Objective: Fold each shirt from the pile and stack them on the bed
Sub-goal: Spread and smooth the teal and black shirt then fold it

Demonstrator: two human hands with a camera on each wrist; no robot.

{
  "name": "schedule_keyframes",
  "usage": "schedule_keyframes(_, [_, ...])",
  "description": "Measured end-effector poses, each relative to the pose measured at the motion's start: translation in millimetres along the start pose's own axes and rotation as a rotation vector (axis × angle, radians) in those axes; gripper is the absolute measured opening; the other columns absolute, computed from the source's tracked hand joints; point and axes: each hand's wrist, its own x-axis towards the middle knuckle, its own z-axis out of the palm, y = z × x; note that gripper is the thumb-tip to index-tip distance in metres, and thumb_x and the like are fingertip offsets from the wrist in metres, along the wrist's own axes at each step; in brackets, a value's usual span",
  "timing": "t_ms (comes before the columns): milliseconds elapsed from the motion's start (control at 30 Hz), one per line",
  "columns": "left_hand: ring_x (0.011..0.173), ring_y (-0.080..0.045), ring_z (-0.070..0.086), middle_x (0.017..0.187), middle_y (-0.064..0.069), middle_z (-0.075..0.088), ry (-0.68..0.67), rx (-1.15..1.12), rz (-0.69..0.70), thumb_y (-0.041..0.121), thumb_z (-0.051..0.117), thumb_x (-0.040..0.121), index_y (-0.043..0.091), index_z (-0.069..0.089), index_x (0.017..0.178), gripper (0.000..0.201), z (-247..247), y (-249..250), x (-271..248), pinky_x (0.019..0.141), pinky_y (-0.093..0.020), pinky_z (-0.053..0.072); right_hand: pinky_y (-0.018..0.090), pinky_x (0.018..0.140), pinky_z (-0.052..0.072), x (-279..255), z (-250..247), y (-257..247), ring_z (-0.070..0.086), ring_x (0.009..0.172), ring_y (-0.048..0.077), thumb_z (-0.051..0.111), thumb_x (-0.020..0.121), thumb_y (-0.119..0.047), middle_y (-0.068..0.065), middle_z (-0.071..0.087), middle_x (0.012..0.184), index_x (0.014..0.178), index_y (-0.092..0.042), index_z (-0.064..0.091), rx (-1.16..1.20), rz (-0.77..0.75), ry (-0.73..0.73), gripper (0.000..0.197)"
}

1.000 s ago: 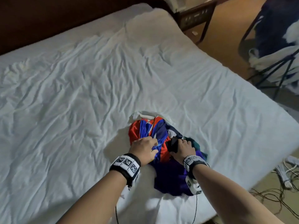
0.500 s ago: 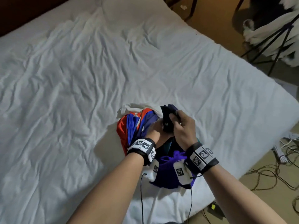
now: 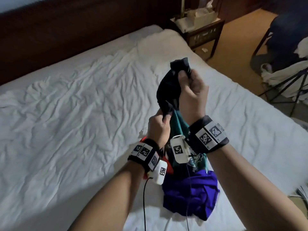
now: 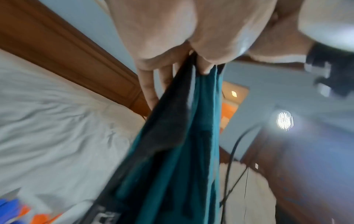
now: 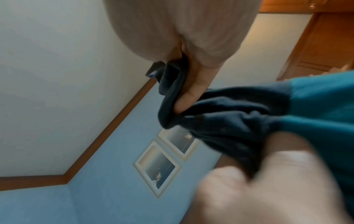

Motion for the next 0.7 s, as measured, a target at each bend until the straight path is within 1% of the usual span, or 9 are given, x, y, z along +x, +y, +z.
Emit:
schedule_keyframes(67, [0.077,-0.023,0.063,0.089,-0.017,0.072,0.077,-0.145,0.028,0.027,0.051,0.095,0.007,0.069,0.107,0.03,-30,18,11,0.075,-0.049,0.052,0.054,0.06,0.038,9,13,-9,0.043,0.069,0.022,0.055,0.096,-0.034,0.007,0.051,0.072,0.086,-0.013,0.056,-0.049,-0.023,-0.03,0.023])
schedule_keyframes(133, [0.089,-0.025,0.068,0.098,-0.012,0.075,0.135,-0.255,0.06,0.025,0.054,0.098,0.007,0.07,0.109,0.027,-63,37,20,0.084,-0.048,0.055,0.059,0.069,0.048,12,26,-13,0.056,0.077,0.026,0.051,0.098,-0.045,0.015,0.063,0.084,0.098,-0.008,0.058,-0.128,0.019,-0.115,0.037])
schedule_keyframes(167, [0.093,-0.028,0.07,0.101,-0.01,0.076,0.163,-0.289,0.064,0.023,0.056,0.1,0.007,0.071,0.11,0.024,-80,47,23,0.086,-0.046,0.055,0.057,0.08,0.051,7,31,-14,0.063,0.088,0.024,0.047,0.1,-0.049,0.01,0.069,0.094,0.106,-0.011,0.061,-0.165,0.04,-0.199,0.042])
schedule_keyframes(233, [0.087,-0.026,0.07,0.094,-0.005,0.076,0.214,-0.323,0.08,0.019,0.057,0.101,0.007,0.072,0.102,0.019,-114,62,25,0.082,-0.042,0.055,0.038,0.09,0.052,-16,37,-14,0.066,0.103,0.01,0.044,0.102,-0.053,-0.009,0.07,0.108,0.119,-0.017,0.064,-0.189,0.096,-0.42,0.045])
schedule_keyframes(333, [0.069,-0.021,0.05,0.073,-0.008,0.058,0.264,-0.32,0.118,0.029,0.061,0.095,-0.003,0.061,0.085,0.034,-167,84,22,0.065,-0.039,0.042,0.033,0.079,0.053,-61,43,-11,0.069,0.09,0.008,0.059,0.099,-0.05,-0.015,0.072,0.1,0.12,-0.021,0.064,-0.169,0.128,-0.717,0.036])
schedule_keyframes(433, [0.072,-0.021,0.04,0.078,-0.006,0.047,0.336,-0.333,0.176,0.041,0.066,0.085,-0.014,0.052,0.089,0.056,-223,107,10,0.065,-0.04,0.033,0.026,0.075,0.058,-83,55,-11,0.072,0.09,0.007,0.069,0.097,-0.035,-0.009,0.075,0.1,0.117,-0.023,0.066,-0.239,0.032,-0.791,0.024])
schedule_keyframes(533, [0.077,-0.019,0.05,0.079,-0.006,0.057,0.469,-0.42,0.214,0.028,0.069,0.088,0.0,0.061,0.082,0.03,-278,135,-16,0.071,-0.038,0.04,0.023,0.062,0.05,-92,65,-1,0.064,0.068,-0.003,0.069,0.096,-0.034,-0.013,0.071,0.079,0.097,-0.025,0.069,-0.479,-0.067,-0.808,0.009])
schedule_keyframes(600, [0.075,-0.015,0.054,0.072,0.004,0.064,0.618,-0.493,0.24,0.011,0.066,0.094,0.012,0.064,0.074,0.02,-318,145,-31,0.074,-0.036,0.043,0.029,0.054,0.044,-96,69,7,0.054,0.053,0.004,0.067,0.098,-0.036,-0.008,0.064,0.065,0.087,-0.023,0.068,-0.576,-0.014,-0.86,0.017])
schedule_keyframes(700, [0.077,-0.011,0.059,0.073,0.009,0.07,0.794,-0.476,0.253,0.006,0.062,0.096,0.015,0.068,0.079,0.02,-377,135,-52,0.079,-0.032,0.049,0.033,0.053,0.039,-97,84,2,0.049,0.057,0.019,0.061,0.101,-0.029,0.005,0.058,0.063,0.086,-0.012,0.064,-0.567,0.028,-0.798,0.023])
